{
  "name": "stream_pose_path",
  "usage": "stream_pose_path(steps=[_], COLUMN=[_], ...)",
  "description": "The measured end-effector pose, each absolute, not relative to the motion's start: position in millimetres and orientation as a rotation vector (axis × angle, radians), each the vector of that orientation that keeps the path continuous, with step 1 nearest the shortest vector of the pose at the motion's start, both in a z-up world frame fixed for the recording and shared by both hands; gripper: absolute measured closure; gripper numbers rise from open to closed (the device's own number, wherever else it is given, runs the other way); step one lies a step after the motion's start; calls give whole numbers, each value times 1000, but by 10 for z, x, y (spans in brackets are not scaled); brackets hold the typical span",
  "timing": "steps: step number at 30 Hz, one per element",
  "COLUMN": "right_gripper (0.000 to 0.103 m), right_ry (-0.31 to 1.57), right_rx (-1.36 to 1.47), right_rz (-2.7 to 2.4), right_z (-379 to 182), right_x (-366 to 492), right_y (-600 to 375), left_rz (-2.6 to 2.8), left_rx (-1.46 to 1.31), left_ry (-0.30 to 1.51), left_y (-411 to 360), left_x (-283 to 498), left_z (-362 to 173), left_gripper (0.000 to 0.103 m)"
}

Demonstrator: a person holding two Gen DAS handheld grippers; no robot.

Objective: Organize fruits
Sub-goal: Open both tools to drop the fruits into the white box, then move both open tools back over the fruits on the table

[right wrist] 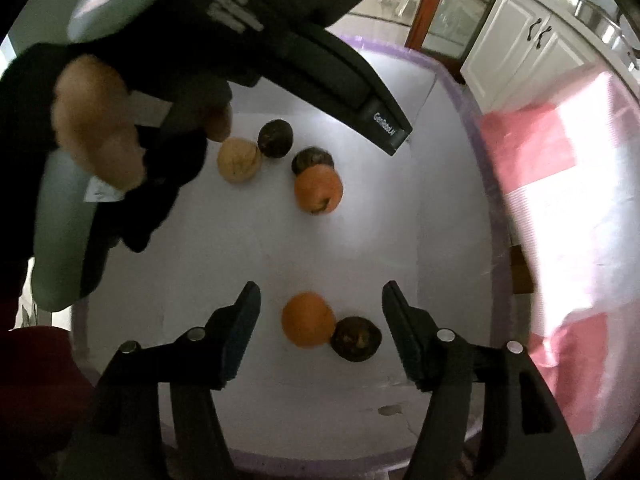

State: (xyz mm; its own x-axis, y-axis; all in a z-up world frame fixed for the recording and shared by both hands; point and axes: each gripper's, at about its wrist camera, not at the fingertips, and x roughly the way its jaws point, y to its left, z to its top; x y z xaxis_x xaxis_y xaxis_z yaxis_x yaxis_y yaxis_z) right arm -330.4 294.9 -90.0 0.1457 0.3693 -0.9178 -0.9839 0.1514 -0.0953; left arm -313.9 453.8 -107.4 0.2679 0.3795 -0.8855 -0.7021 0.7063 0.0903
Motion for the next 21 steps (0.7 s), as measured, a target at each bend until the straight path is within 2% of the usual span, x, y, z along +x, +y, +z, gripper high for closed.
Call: stream_pose_path(steps=[3,5,9,11,13,15,21], right_gripper=[40,37,32,27,21,17,16], right_ry=[850,808,690,605,538,490,458], right_rx=[-827,-778,-670,-617,-565,-496,-289], right_rz=[1215,1232,1250,1229,1191,1141,838], right_z=[-663,-437,66,388,647,837,1066], right_x=[-3331,-3307,-3281,-3226,-3162,-3028,-2344], right_y=[2835,2791,2494,2246,2004,1697,527], left_rz=[747,756,772,752,702,628,319], left_rx=[-352,-332,-267,-251,-236,-201,-77], left_ry=[1022,978,839,772,683,602,485], left_y=[4515,4476,4293,4168,3973,3664,2484], left_x=[-3131,-3110,-3032,-2985,-2875,-2727,-2080], left_z=[-891,-760,-344,-114,188,503,1084], left_gripper=[20,16,14,4,2,2,2])
